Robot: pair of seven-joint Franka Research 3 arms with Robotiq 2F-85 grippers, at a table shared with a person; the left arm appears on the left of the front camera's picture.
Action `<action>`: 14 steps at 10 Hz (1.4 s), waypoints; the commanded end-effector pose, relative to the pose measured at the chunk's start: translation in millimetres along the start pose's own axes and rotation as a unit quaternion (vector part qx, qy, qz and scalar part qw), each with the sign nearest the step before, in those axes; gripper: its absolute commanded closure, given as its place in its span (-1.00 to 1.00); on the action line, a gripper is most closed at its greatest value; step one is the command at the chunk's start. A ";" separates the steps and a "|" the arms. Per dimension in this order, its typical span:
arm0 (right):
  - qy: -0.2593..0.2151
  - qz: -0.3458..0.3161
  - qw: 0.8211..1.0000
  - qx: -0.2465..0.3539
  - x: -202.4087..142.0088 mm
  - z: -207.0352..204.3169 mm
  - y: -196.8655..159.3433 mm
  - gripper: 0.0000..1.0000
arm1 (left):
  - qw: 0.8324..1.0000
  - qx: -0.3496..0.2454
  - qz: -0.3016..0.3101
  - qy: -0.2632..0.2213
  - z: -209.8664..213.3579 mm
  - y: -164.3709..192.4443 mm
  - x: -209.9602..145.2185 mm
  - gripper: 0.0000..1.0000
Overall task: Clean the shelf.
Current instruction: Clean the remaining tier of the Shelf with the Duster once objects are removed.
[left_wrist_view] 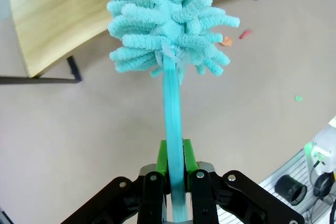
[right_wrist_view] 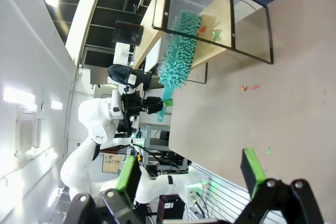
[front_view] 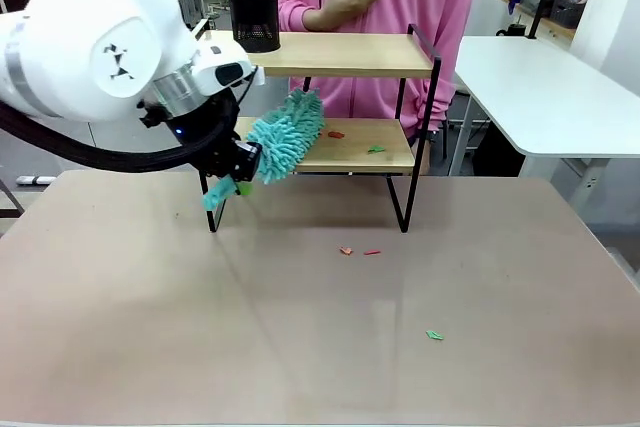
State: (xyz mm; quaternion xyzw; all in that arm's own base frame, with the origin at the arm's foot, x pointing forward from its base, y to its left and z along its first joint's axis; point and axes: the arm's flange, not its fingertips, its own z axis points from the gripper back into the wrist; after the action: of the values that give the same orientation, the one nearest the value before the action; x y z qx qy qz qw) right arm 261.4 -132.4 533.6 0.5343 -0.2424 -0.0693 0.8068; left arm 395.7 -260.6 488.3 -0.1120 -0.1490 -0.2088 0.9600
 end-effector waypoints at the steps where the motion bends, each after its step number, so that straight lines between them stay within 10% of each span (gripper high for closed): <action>1: -0.007 0.013 1.000 0.012 2.6 -1.9 1.4 -1.00 | 1.000 -0.005 -0.023 -0.001 -3.8 -12.5 7.5 0.75; 14: -0.007 0.013 1.000 0.012 2.6 -1.9 1.4 -1.00 | 0.949 -0.140 -0.266 0.098 45.4 -1.0 -52.6 0.75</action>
State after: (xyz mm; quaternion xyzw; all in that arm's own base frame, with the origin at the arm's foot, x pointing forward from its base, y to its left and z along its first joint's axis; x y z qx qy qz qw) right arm 261.3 -132.5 533.6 0.5343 -0.2425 -0.0692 0.8068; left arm 352.5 -250.7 506.2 -0.1761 -0.0497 -0.4649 0.8663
